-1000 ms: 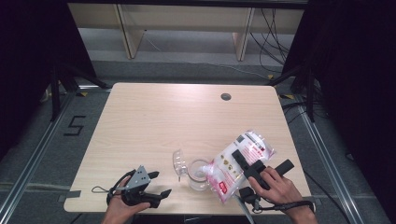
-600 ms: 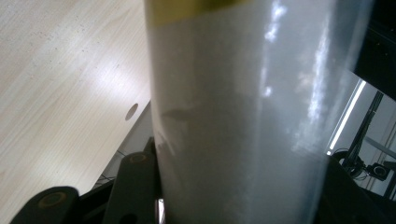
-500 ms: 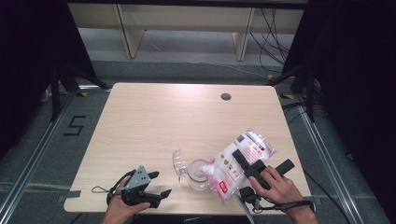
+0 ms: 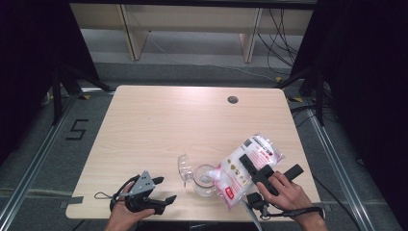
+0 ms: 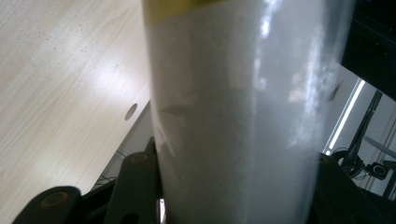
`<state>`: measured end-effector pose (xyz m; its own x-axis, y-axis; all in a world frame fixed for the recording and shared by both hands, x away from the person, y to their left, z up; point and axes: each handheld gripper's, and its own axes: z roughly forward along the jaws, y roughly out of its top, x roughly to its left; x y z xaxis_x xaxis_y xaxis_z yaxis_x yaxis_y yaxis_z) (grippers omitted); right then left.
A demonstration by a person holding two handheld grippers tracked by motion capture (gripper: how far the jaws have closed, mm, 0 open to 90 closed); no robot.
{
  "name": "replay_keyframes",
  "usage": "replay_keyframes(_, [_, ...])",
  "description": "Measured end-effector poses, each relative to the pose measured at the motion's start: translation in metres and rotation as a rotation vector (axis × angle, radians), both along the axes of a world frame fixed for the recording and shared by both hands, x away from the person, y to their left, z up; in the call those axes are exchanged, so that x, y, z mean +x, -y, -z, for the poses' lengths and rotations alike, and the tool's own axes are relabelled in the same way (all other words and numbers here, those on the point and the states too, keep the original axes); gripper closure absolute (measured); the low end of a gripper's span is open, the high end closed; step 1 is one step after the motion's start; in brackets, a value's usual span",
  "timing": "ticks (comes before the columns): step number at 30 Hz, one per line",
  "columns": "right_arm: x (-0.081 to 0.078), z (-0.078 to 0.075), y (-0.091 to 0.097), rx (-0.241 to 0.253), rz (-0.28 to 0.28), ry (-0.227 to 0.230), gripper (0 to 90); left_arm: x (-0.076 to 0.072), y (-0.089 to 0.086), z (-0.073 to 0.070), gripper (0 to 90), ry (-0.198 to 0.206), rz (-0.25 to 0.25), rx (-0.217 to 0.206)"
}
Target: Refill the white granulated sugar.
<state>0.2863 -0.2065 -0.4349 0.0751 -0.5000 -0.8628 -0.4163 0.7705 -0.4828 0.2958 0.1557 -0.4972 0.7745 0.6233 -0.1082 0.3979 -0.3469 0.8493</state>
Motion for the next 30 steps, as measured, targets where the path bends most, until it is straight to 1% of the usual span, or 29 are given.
replay_keyframes(1, [-0.0001, 0.0000, -0.0001, -0.001, -0.001, 0.002, 57.9, 0.0000, 0.0000, 0.0000, 22.0, 0.001, 0.000, 0.000])
replay_keyframes(3, [-0.0006, 0.0006, 0.0008, 0.013, 0.007, 0.000, 58.1, 0.0000, 0.0000, 0.0001, 22.0, 0.001, 0.000, 0.000])
replay_keyframes(8, [-0.0015, -0.0001, 0.0002, 0.000, 0.015, 0.001, 58.4, -0.0003, 0.0007, 0.0005, 22.0, 0.004, -0.006, -0.005])
replay_keyframes(9, [-0.0015, -0.0001, 0.0002, 0.000, 0.015, 0.001, 58.4, -0.0001, 0.0000, -0.0003, 22.0, -0.003, 0.000, 0.003])
replay_keyframes(14, [-0.0015, -0.0004, 0.0000, 0.002, 0.009, -0.001, 58.6, -0.0001, 0.0006, 0.0005, 22.0, 0.007, -0.003, -0.003])
replay_keyframes(15, [-0.0016, -0.0004, 0.0000, 0.002, 0.008, -0.001, 58.7, -0.0009, 0.0003, -0.0005, 22.0, 0.000, -0.007, 0.008])
replay_keyframes(17, [-0.0017, -0.0006, -0.0002, 0.002, 0.006, 0.001, 58.8, 0.0004, -0.0002, -0.0007, 22.0, 0.016, 0.009, 0.018])
replay_keyframes(18, [-0.0016, -0.0012, -0.0005, -0.002, 0.006, -0.004, 58.8, 0.0009, 0.0000, -0.0001, 22.0, 0.022, 0.013, 0.014])
replay_keyframes(20, [-0.0017, -0.0011, -0.0004, 0.001, 0.003, 0.002, 58.9, 0.0005, -0.0005, -0.0007, 22.0, 0.018, 0.011, 0.019])
replay_keyframes(21, [-0.0017, -0.0010, -0.0004, 0.000, 0.003, 0.001, 58.9, -0.0006, 0.0001, -0.0005, 22.0, 0.003, -0.005, 0.008])
replay_keyframes(22, [-0.0019, -0.0007, -0.0003, 0.001, 0.005, 0.000, 59.0, -0.0002, 0.0003, 0.0001, 22.0, 0.000, -0.003, -0.002])
replay_keyframes(23, [-0.0015, -0.0013, -0.0010, -0.011, -0.004, 0.001, 59.0, -0.0001, -0.0001, -0.0004, 22.0, -0.004, -0.001, 0.004])
replay_keyframes(30, [-0.0016, -0.0015, -0.0010, -0.008, -0.005, 0.000, 59.3, -0.0002, 0.0007, 0.0006, 22.0, 0.004, -0.006, -0.007])
